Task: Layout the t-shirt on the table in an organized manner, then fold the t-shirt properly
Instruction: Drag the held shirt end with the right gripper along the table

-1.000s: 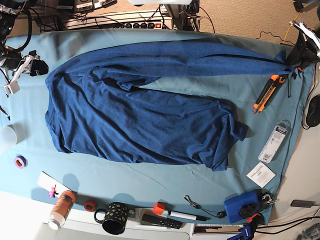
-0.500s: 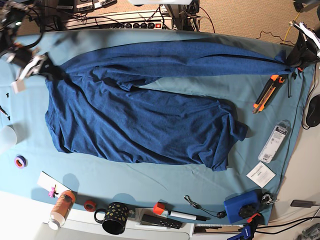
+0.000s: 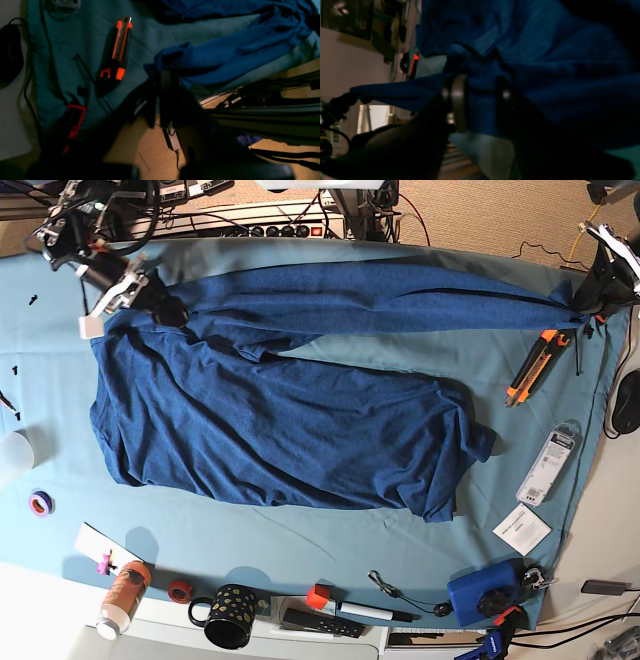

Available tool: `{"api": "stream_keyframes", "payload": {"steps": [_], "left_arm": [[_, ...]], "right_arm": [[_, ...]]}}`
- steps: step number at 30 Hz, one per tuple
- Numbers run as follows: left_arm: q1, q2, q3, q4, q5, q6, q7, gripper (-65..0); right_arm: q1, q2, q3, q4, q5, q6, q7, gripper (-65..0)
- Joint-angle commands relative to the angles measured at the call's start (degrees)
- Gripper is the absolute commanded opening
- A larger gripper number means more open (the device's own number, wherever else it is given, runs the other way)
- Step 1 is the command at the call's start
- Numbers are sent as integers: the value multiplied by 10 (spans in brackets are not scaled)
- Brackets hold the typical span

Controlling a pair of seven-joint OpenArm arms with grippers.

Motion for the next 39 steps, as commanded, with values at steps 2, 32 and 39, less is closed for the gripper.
{"api": "stream_keyframes", "payload": {"steps": [2, 32, 39], "left_arm": [[2, -9, -4, 7, -12, 0, -10, -650], [2, -9, -4, 7, -12, 0, -10, -650], [2, -9, -4, 7, -12, 0, -10, -650]], "right_arm": [[2, 1, 4, 8, 17, 1, 10, -593], [49, -85, 259, 8, -148, -27, 28, -404], [77, -85, 196, 8, -189, -37, 55, -404]]}}
